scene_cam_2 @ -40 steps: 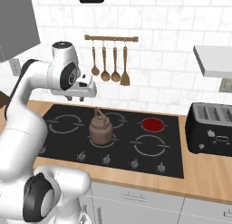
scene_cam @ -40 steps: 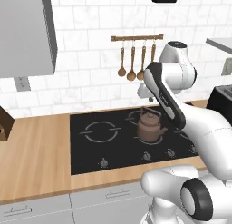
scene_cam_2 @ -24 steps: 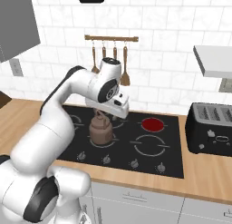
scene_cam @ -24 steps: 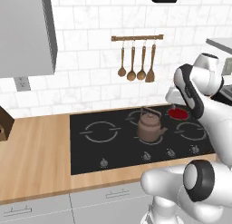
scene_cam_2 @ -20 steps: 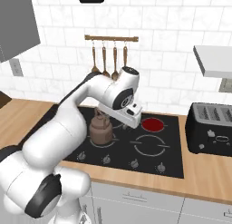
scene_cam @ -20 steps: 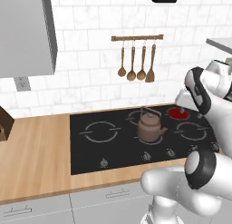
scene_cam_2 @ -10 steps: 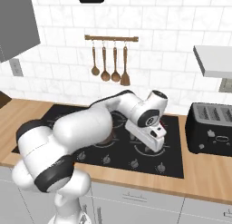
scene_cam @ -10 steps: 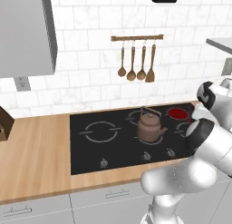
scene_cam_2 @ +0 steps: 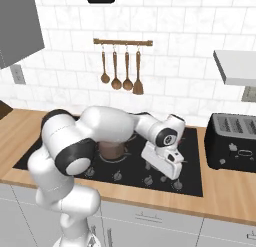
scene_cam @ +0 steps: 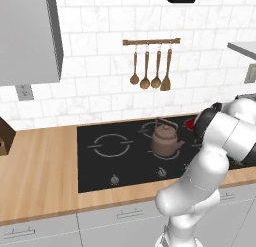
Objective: Turn off the rear right burner of the stove.
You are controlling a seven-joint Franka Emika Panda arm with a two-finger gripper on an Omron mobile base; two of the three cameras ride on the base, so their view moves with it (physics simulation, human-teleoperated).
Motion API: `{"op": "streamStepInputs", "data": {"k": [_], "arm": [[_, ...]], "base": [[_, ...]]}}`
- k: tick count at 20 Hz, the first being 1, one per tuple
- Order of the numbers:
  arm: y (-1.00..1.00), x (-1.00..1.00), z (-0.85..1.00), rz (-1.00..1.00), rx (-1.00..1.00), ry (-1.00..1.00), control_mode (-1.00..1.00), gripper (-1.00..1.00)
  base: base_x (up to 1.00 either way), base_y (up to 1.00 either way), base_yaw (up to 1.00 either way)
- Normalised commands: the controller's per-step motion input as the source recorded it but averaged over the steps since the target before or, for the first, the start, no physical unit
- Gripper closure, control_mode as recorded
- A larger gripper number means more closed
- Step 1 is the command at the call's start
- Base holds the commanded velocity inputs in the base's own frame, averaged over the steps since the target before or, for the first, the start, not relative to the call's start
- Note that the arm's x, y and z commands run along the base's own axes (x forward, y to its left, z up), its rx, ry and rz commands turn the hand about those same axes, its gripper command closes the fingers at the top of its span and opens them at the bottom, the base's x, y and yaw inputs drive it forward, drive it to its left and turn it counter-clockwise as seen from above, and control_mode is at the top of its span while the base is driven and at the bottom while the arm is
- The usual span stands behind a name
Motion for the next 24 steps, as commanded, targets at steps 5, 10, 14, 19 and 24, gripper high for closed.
{"op": "streamStepInputs", "data": {"k": [5,10,14,19,24], "arm": [[0.0,0.17,-0.14,0.0,0.12,0.02,-1.0,-1.0],[0.43,0.03,-0.33,0.0,0.02,0.12,-1.0,-1.0],[0.3,0.06,-0.19,0.0,0.01,0.03,-1.0,-1.0],[-0.02,0.02,-0.03,0.0,0.0,0.0,-1.0,-1.0],[0.02,-0.22,-0.23,0.0,-0.03,0.0,-1.0,-1.0]], "base": [[0.0,0.0,0.0],[0.0,0.0,0.0],[0.0,0.0,0.0],[0.0,0.0,0.0],[0.0,0.0,0.0]]}}
